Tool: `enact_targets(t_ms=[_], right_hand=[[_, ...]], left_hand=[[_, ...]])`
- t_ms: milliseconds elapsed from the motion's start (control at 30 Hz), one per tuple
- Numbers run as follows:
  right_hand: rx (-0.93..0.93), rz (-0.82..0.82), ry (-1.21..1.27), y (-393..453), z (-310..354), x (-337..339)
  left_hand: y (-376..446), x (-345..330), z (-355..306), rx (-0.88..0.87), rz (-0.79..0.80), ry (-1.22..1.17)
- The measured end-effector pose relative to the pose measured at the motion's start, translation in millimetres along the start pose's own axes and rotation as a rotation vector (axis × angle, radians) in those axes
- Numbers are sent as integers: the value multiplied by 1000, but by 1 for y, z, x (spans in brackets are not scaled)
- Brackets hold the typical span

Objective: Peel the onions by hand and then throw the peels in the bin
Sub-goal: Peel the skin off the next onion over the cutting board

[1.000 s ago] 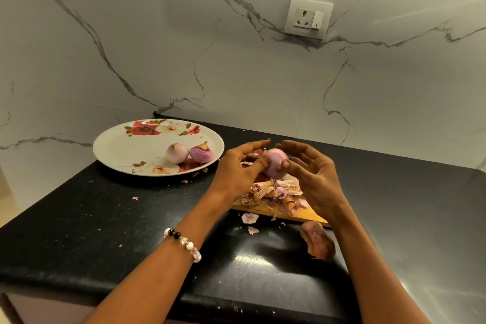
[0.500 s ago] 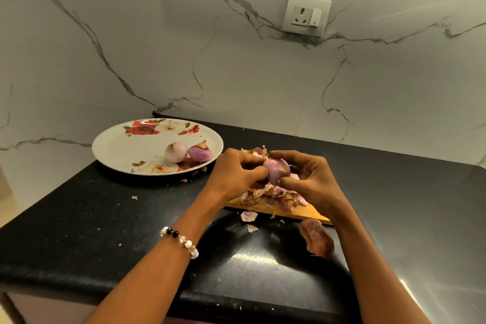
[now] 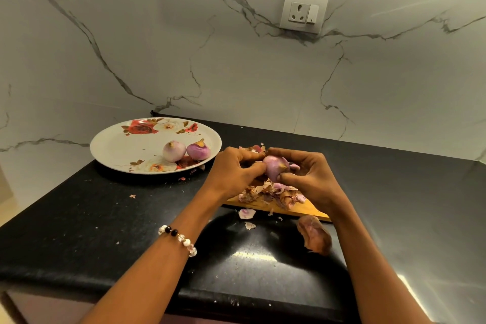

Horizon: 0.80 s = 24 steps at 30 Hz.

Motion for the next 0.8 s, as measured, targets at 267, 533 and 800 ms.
enact_targets(t_ms=[267, 533, 800], right_hand=[[-15, 45, -24, -1, 0, -6], [-26, 37, -26, 0, -3, -6], [-9, -13, 28, -1, 2, -2]], left_hand=[[-1, -2, -2, -30, 32, 142], [-1, -5, -7, -108, 25, 270], [1, 3, 2, -21, -69, 70]])
Point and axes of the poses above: each hand's wrist, its own y-axis towards the middle knuckle, its own x-axis out of the back of the hand, z = x × y, the point moved 9 cm from there along y, towards the middle knuckle, and after that the axes turned 6 degrees about y, right-handed, at the moved point
